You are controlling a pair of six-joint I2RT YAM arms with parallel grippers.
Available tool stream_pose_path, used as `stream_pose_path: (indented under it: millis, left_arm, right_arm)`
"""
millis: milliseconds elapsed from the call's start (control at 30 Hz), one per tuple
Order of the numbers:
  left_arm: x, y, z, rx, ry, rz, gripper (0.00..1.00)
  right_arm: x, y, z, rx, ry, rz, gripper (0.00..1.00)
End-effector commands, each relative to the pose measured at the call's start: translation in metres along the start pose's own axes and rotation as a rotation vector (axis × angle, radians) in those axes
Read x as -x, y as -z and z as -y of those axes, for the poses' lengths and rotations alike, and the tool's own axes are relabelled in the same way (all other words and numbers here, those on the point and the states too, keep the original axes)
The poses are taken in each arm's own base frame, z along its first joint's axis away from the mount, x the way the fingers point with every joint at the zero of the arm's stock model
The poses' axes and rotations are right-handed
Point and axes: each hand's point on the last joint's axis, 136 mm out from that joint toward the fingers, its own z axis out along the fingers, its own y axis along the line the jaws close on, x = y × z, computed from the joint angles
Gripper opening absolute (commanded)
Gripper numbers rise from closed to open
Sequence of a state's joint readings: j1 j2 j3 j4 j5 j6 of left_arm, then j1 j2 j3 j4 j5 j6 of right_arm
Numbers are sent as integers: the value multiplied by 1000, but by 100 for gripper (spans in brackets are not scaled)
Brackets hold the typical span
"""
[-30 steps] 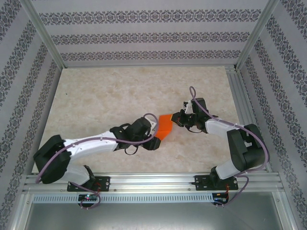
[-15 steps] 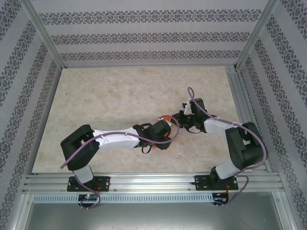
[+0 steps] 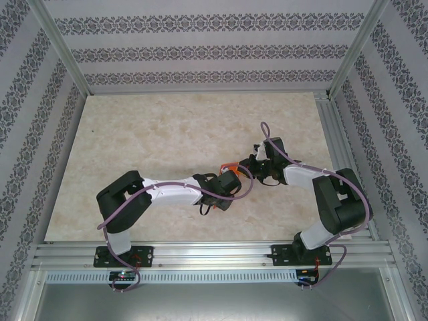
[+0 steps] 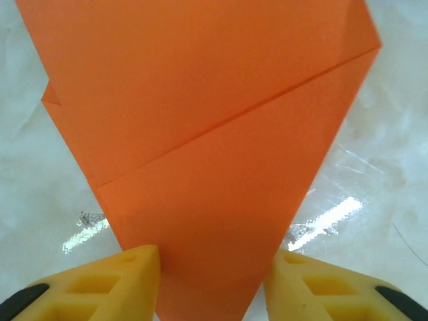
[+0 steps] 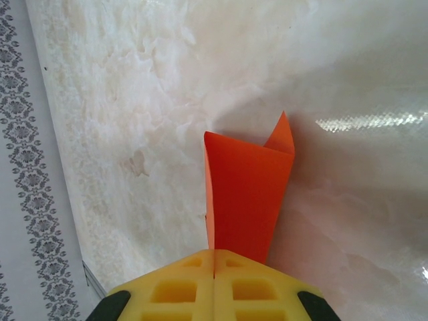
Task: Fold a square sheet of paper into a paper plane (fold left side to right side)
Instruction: Fold the wing for the fifth time at the center of the table.
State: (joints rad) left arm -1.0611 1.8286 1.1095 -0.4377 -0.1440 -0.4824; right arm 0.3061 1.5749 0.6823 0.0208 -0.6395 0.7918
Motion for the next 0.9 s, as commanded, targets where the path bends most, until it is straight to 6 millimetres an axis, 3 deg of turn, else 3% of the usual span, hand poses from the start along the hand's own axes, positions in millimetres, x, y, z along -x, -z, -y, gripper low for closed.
stream_pose_path:
  millis: [0,300,467,733,867]
  left_arm:
    - [0,-1,6,-9,-8,-7,43]
    - [-8,-9,3,-6,22,-31,34]
    - [-8,-5,-1,-35,66,-18,30]
    - [11,8,3,-140,129,33,24]
    - [22,14,4,-197,166,56,21]
  right_arm:
    - [4,-3,-8,16,29,-6,6]
    - [2,-3,-2,-9,36,-18,10]
    - [3,2,0,-19,47,-16,19]
    - [11,43,11,-60,78,59,47]
    - [2,52,17,-68,93,51,49]
